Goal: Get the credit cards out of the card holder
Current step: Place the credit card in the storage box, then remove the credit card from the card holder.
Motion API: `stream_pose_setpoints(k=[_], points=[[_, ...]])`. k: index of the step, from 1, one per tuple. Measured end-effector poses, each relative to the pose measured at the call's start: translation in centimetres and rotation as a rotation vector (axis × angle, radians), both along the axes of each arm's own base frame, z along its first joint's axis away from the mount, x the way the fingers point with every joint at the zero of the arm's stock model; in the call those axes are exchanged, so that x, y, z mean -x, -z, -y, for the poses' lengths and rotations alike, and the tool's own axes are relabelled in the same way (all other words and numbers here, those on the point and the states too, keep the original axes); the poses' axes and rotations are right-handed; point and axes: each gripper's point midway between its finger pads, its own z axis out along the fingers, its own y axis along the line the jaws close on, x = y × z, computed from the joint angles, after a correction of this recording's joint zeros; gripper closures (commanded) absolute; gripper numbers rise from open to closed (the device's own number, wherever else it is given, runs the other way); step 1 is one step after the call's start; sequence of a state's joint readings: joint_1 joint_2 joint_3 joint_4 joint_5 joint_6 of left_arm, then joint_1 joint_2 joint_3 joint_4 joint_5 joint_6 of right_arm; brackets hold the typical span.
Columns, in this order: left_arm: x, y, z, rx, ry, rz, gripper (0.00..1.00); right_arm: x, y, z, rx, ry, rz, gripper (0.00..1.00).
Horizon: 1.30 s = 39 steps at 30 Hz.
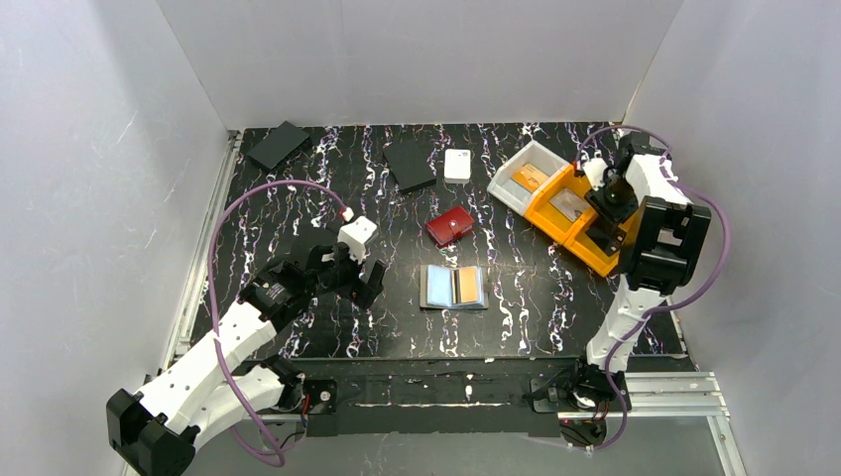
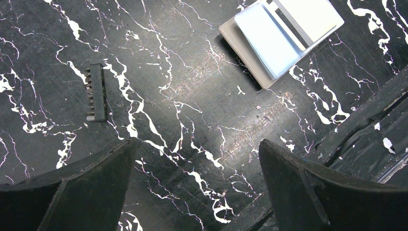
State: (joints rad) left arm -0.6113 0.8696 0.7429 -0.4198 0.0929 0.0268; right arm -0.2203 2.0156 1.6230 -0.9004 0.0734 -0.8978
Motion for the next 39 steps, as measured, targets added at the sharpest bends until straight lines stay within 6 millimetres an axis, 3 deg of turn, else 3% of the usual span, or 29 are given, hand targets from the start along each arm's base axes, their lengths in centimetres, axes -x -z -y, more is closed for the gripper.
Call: stream_pose_setpoints(k=[4,8,13,16,17,18,20,23,26,29,33,39], points=[[0.0,0.1,0.0,0.0,0.0,-0.001,0.02,-0.9,-2.0,0.5,0.035,0.019,0.076,0.51],[0.3,0.2,0.1,0.012,0.008,-0.004,0.02,-1.2,-5.7,-0.1,0.015,0.024,0.182,0.5],[0.9,-0.2,1.2,0.081,0.039,-0.032,0.02,-0.3,-11.2,-4.8,-0.19,-0.05,0.34,0.46],[1.3,-0.7,2.5,0.163,0.056,-0.075,0.02,2.9,-13.1,-10.0,-0.407,-0.123,0.403,0.4],[1.4,-0.9,3.2,0.202,0.059,-0.099,0.02,5.1,-13.2,-12.8,-0.517,-0.156,0.4,0.4],[1.5,-1.0,3.9,0.241,0.057,-0.129,0.02,5.8,-13.1,-13.8,-0.553,-0.165,0.392,0.4],[1.7,-1.1,5.3,0.317,0.04,-0.209,0.03,8.3,-12.7,-18.1,-0.702,-0.205,0.36,0.41],[1.6,-1.6,8.1,0.469,-0.001,-0.352,0.04,11.7,-11.2,-24.6,-0.893,-0.263,0.241,0.43],[1.9,-1.8,10.6,0.571,-0.032,-0.446,0.05,14.3,-9.5,-29.5,-1.046,-0.25,0.104,0.46],[2.7,-1.9,13.2,0.621,-0.032,-0.51,0.09,15.0,-7.9,-31.2,-1.15,-0.096,0.016,0.47],[2.7,-0.6,15.7,0.645,-0.071,-0.575,0.15,15.6,-5.5,-31.9,-1.209,0.106,-0.065,0.47],[1.3,3.7,17.3,0.619,-0.189,-0.645,0.29,14.6,-4.7,-32.4,-1.218,0.25,-0.049,0.5]])
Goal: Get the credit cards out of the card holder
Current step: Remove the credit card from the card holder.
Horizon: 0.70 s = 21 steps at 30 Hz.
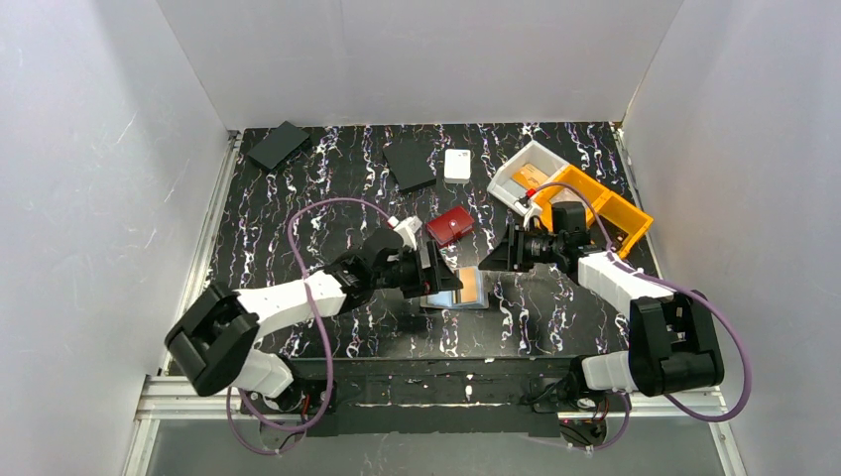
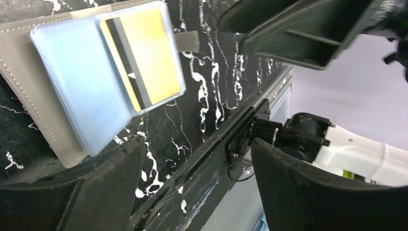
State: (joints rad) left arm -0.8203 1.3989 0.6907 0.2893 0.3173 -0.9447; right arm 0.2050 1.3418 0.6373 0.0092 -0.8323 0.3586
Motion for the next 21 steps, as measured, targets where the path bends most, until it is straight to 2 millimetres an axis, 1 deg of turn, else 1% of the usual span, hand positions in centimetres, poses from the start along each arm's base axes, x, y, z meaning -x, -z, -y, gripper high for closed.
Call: stream_pose_setpoints(k=[3,6,8,11,13,17,21], points=[[-0.1,1.7,0.6,-0.023,-0.01,-0.027,0.37,-0.8,0.0,-0.1,0.007,0.04,0.007,0.5],[-0.2,3.1,1.0,-0.041,-0.009,-0.042,0.43,-1.1,0.3,-0.4,0.014,0.064,-0.011,0.52],[-0.3,4.0,1.2,-0.056,-0.009,-0.053,0.48,-1.1,0.7,-0.6,0.02,0.07,-0.029,0.55],[-0.6,5.0,1.3,-0.075,-0.015,-0.06,0.53,-0.8,1.7,-1.1,0.033,0.068,-0.069,0.65],[-0.7,5.5,1.3,-0.088,-0.019,-0.064,0.57,-0.5,2.1,-1.5,0.041,0.063,-0.084,0.67],[-0.9,6.2,1.4,-0.099,-0.021,-0.069,0.6,-0.1,2.2,-2.0,0.05,0.052,-0.089,0.68],[-1.0,7.0,1.4,-0.113,-0.02,-0.073,0.62,-0.1,2.6,-2.2,0.073,0.057,-0.084,0.68]])
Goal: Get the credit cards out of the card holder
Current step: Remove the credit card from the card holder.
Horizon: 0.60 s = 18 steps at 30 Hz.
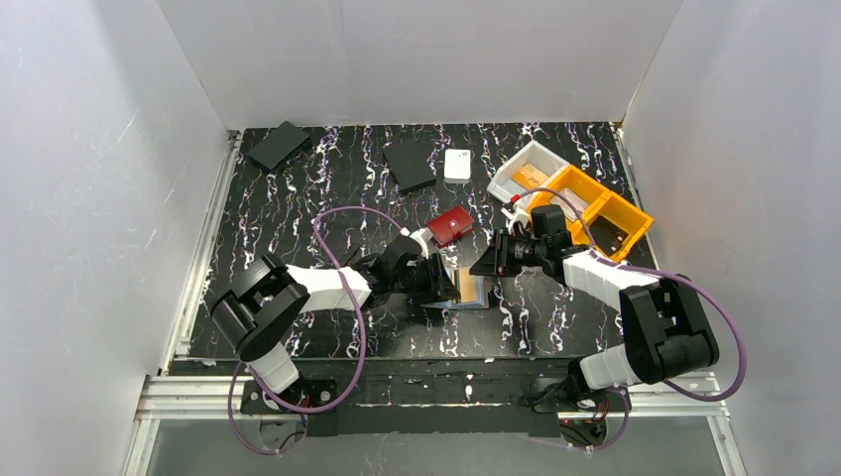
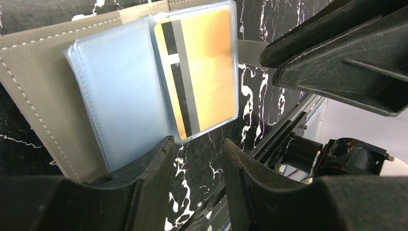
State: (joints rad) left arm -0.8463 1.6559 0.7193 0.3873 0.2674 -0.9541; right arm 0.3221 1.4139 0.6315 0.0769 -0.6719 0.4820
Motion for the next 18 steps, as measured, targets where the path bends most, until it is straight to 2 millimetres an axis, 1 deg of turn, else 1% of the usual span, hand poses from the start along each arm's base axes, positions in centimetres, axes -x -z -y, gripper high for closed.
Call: stream_pose_setpoints(k=[5,8,12,18], points=[[-0.1,0.8,-0.1,-0.017,-0.006,-0.006,0.64,-0.3,0.8,0.5,0.046,0.023,0.006,0.67],[-0.1,1.2,-0.2,-0.027,-0.01,-0.009,0.67,-0.4,1.2,0.8,0.07,0.035,0.01,0.67],[-0.2,1.5,-0.3,-0.034,-0.011,-0.011,0.68,-0.6,1.4,0.9,0.084,0.039,0.015,0.67],[-0.2,2.0,-0.3,-0.039,-0.011,-0.016,0.69,-0.3,2.4,0.9,0.093,0.036,-0.022,0.69]])
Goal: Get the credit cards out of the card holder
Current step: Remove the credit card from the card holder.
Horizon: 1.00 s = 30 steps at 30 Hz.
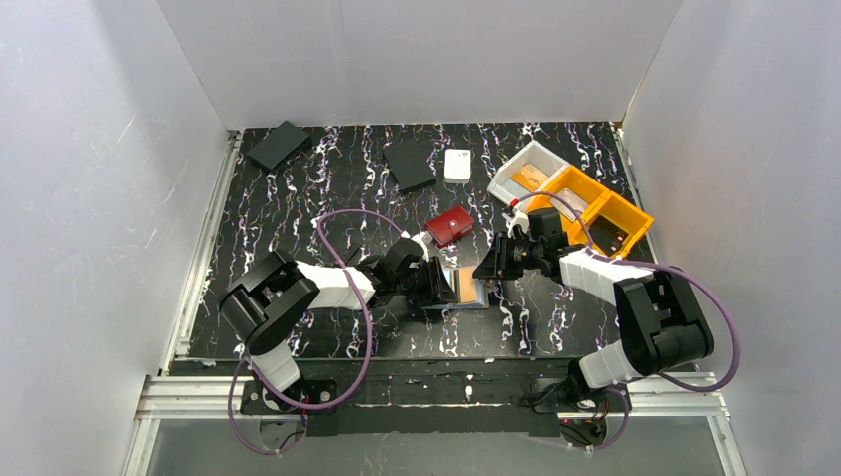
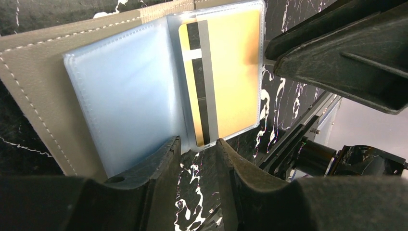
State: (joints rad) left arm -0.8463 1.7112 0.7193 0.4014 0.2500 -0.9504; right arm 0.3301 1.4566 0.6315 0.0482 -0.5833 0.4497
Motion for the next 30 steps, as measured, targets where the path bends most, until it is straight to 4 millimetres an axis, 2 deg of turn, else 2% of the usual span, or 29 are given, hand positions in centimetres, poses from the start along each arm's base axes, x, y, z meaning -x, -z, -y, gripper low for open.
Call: stream_pose_setpoints(k=[9,17,30], points=[[0.0,0.0,0.0,0.001,0.001,0.001,0.69,0.5,0.3,-0.5,-0.011,-0.015,-0.029,0.73],[0.0,0.1,0.2,0.007,0.004,0.001,0.69,0.4,0.6,-0.3,0.005,0.0,-0.027,0.66],[0.0,0.0,0.3,0.014,0.009,-0.003,0.68,1.1,0.5,-1.1,-0.055,-0.012,-0.081,0.66]])
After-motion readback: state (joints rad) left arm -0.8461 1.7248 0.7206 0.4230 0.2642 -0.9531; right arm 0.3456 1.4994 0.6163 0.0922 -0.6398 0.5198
